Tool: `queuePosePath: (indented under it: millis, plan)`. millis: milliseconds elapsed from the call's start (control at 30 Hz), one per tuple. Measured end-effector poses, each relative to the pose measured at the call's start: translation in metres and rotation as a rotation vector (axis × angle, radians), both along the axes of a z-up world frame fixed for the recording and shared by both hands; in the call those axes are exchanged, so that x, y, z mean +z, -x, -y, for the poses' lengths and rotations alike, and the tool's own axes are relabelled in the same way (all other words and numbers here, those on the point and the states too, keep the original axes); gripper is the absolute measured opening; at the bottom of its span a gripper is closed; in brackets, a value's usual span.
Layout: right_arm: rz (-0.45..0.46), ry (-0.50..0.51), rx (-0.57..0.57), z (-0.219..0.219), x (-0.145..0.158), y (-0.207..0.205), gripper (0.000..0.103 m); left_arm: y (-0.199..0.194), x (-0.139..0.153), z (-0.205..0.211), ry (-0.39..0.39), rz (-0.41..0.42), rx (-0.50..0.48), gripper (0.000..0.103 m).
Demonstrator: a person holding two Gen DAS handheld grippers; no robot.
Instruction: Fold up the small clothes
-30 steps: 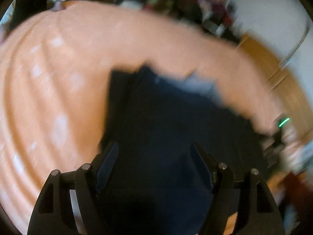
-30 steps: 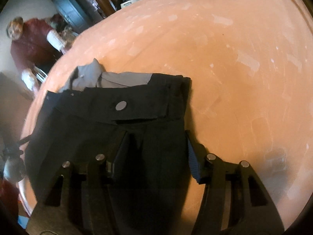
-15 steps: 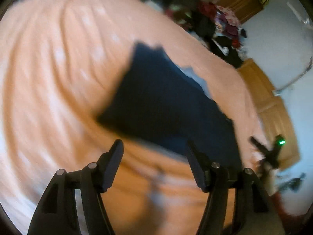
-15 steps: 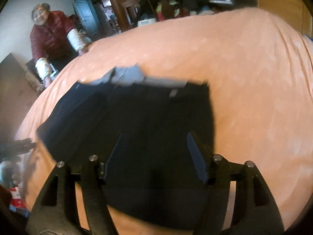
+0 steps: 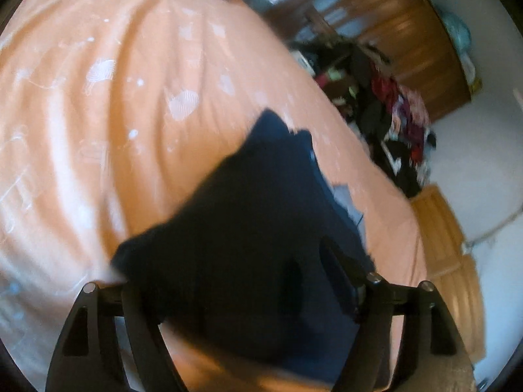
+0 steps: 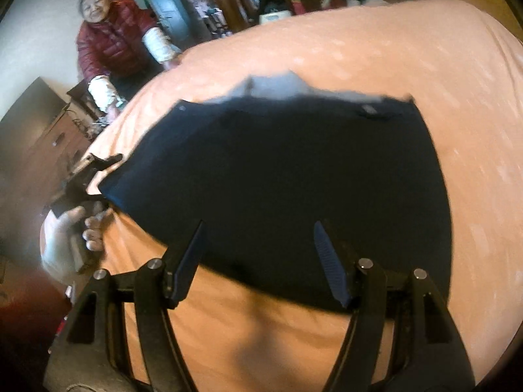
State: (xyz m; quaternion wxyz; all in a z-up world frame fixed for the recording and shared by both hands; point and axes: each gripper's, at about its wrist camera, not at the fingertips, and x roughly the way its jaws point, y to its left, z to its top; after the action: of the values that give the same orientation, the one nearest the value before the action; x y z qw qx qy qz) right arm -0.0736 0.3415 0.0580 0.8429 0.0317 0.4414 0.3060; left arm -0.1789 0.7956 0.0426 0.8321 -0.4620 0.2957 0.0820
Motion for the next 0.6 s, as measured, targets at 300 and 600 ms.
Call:
queuePosePath:
  millis: [300, 600]
  plan:
    - [-0.041, -0.068, 0.291, -0.171, 0.043, -0.09, 0.088, -0.018, 0.05, 0.055, -0.285, 0.089, -0.173, 0.004]
    - [-0.224, 0.139, 0.423, -0.309, -0.012, -0.156, 0.091, -0.036, 0.079, 0.117, -0.453, 0.129, -0.337, 0.01]
